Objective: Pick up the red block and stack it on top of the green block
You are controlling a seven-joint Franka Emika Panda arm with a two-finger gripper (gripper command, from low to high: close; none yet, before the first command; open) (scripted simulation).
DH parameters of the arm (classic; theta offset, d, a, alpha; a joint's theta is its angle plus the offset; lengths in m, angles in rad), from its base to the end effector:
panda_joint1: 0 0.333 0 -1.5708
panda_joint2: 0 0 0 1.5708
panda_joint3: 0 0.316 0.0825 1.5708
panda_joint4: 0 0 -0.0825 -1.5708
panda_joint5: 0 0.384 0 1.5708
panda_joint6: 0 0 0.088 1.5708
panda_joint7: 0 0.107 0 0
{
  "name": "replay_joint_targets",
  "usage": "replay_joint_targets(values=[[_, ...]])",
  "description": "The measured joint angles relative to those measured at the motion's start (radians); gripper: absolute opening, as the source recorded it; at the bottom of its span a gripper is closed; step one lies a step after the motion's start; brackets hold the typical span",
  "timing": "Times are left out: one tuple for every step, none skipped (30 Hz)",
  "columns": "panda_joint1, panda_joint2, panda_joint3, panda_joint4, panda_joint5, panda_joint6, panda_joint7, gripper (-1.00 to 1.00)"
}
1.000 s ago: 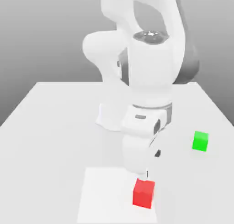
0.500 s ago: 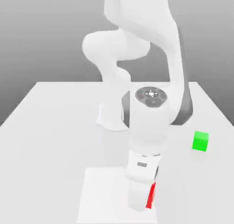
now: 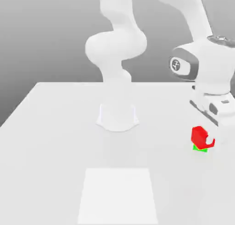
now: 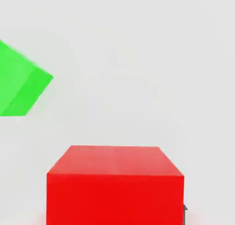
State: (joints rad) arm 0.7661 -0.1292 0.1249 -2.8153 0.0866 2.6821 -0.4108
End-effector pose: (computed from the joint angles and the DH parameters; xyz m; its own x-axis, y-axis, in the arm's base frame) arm 0.2371 0.2860 0.2407 0.3408 0.9401 0.0040 0.9399 -0.3407 -0.0222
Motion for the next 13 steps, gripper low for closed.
replay_joint_targets(values=[[0.033,-0.023,0.028,-0.018,0.003,-0.004,-0.006,-1.00],[0.070,-0.049,0.056,-0.037,0.007,-0.009,-0.012,-1.00],[0.089,-0.049,0.074,-0.047,0.004,0.002,-0.012,-1.00],[0.096,-0.030,0.085,-0.052,-0.003,0.026,-0.008,-1.00],[0.096,-0.002,0.091,-0.053,-0.014,0.055,-0.001,-1.00],[0.096,0.030,0.093,-0.053,-0.029,0.087,0.010,-1.00],[0.092,0.065,0.094,-0.053,-0.048,0.121,0.023,-1.00],[0.089,0.101,0.090,-0.052,-0.071,0.155,0.039,-1.00],[0.097,0.137,0.077,-0.050,-0.095,0.189,0.055,-1.00],[0.100,0.168,0.067,-0.049,-0.122,0.219,0.074,1.00],[0.099,0.168,0.067,-0.049,-0.122,0.219,0.074,1.00],[0.100,0.168,0.067,-0.049,-0.122,0.219,0.074,1.00],[0.099,0.168,0.067,-0.049,-0.122,0.219,0.074,1.00]])
